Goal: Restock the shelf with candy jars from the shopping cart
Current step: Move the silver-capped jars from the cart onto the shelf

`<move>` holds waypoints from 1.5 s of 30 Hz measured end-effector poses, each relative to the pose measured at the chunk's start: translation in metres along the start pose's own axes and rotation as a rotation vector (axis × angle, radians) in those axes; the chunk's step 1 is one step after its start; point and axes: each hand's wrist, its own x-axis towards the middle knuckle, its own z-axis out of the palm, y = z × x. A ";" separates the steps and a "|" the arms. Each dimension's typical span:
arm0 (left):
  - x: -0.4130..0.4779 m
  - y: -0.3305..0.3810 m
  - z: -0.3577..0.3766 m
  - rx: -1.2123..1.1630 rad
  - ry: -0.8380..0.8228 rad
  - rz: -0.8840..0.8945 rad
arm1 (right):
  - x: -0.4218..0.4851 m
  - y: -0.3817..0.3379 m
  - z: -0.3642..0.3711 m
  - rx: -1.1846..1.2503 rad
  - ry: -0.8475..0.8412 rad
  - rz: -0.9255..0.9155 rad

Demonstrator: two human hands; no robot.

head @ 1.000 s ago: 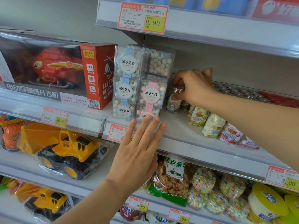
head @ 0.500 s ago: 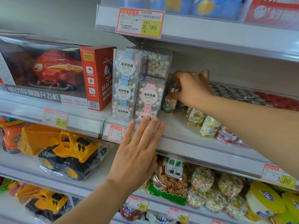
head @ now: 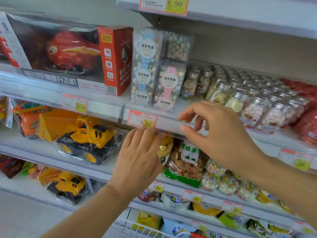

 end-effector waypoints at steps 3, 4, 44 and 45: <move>-0.043 -0.008 0.006 -0.029 -0.105 -0.052 | -0.043 -0.017 0.041 0.112 -0.146 -0.006; -0.059 -0.011 0.010 -0.041 -0.150 -0.083 | -0.056 -0.020 0.056 0.126 -0.185 -0.009; -0.394 0.022 0.259 -0.840 -1.194 -1.284 | -0.327 0.045 0.478 0.028 -0.971 0.125; -0.393 0.022 0.257 -0.911 -1.157 -1.348 | -0.321 0.044 0.475 0.046 -0.955 0.101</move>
